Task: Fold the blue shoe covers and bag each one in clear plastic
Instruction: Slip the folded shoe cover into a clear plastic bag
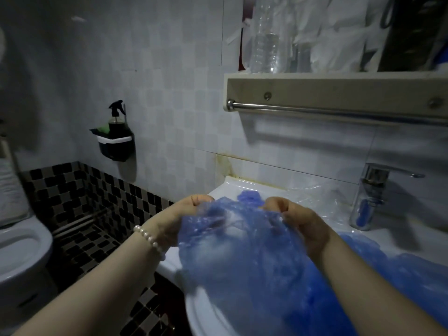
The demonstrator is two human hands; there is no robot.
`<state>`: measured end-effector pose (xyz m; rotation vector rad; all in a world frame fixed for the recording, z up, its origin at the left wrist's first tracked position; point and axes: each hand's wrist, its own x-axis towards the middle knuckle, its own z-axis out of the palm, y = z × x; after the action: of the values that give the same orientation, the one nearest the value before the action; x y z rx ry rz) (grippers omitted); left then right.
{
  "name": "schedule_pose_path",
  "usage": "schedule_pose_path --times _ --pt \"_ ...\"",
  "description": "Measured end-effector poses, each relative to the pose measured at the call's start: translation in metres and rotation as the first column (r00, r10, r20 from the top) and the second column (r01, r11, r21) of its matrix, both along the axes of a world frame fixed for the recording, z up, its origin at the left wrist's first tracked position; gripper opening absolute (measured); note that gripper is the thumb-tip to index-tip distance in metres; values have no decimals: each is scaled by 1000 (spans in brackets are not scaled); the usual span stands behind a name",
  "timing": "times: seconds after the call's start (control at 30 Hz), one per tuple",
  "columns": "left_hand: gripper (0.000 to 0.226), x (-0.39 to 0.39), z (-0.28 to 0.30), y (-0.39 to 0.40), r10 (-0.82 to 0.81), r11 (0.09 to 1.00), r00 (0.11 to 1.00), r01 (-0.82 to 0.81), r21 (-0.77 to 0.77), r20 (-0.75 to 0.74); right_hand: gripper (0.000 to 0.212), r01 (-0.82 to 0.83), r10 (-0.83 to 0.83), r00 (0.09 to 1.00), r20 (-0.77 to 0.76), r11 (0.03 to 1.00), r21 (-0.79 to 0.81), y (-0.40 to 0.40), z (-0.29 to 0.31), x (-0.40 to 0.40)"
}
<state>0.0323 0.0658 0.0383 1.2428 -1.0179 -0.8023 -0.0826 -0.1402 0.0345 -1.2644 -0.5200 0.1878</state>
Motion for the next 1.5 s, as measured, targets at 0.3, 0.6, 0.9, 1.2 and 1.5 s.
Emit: schedule_pose_path --times 0.3,0.6,0.9,1.2,1.5 --pt "26 16 18 -2 -178 727 -39 -678 105 983 18 348 -369 876 312 36 -937 -21 37 -20" --pt "72 -20 21 8 74 377 -447 -815 -440 892 54 647 -20 251 968 -740 -183 25 42 -11" --pt "46 -1 17 22 -143 441 -188 -891 -108 972 50 689 -203 424 883 -560 -460 21 1 16" --pt "46 18 -55 33 -35 441 -373 -839 -320 927 61 613 -50 651 758 -555 -562 31 -30 43" --pt "27 17 -83 26 -22 616 -345 -744 -260 938 52 419 -266 826 497 -300 -857 39 -57 61"
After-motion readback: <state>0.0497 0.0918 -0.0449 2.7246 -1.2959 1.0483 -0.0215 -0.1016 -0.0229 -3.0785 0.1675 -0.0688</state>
